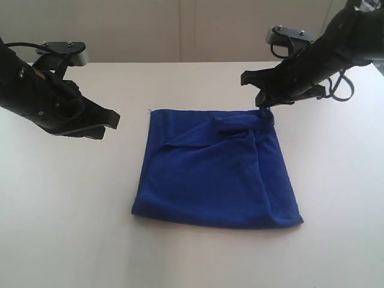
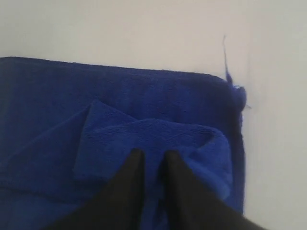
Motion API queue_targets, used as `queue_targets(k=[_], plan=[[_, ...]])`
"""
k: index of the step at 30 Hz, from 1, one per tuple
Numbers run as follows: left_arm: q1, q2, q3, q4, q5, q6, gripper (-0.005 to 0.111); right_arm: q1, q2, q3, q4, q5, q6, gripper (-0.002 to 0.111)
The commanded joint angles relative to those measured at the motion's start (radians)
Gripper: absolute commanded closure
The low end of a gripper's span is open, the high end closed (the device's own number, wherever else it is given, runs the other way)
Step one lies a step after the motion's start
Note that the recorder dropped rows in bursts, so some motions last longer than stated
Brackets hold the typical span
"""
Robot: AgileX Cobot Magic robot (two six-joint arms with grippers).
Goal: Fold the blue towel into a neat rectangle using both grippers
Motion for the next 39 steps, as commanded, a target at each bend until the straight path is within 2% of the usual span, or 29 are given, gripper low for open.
queue_targets(k=[1,3,5,10,18,28,31,39], plan=[[-0.007,-0.002,-0.005,-0.018,0.005,0.006,0.107,0.026,0.016,0.002,0.02,-0.062,0.027,0.069],[-0.007,-0.002,-0.005,-0.018,0.005,0.01,0.107,0.026,0.009,0.002,0.02,-0.091,0.034,0.057],[-0.007,-0.002,-0.005,-0.018,0.005,0.01,0.107,0.018,-0.01,0.002,0.014,-0.11,0.034,0.052],[-0.007,-0.002,-0.004,-0.018,0.023,0.03,0.107,-0.01,-0.088,0.002,-0.078,-0.093,0.044,0.052],[-0.007,-0.002,0.003,-0.018,0.03,0.037,0.107,-0.12,-0.093,0.006,-0.143,0.111,0.079,0.052],[-0.007,-0.002,0.003,-0.023,0.028,0.04,0.107,-0.228,-0.075,0.125,-0.131,0.059,-0.029,0.052],[-0.007,-0.002,0.003,-0.027,0.028,0.04,0.107,-0.231,-0.054,0.153,-0.092,0.007,-0.056,0.053],[-0.007,-0.002,0.003,-0.03,0.024,0.04,0.107,-0.232,0.015,0.179,0.181,-0.072,-0.277,0.054]])
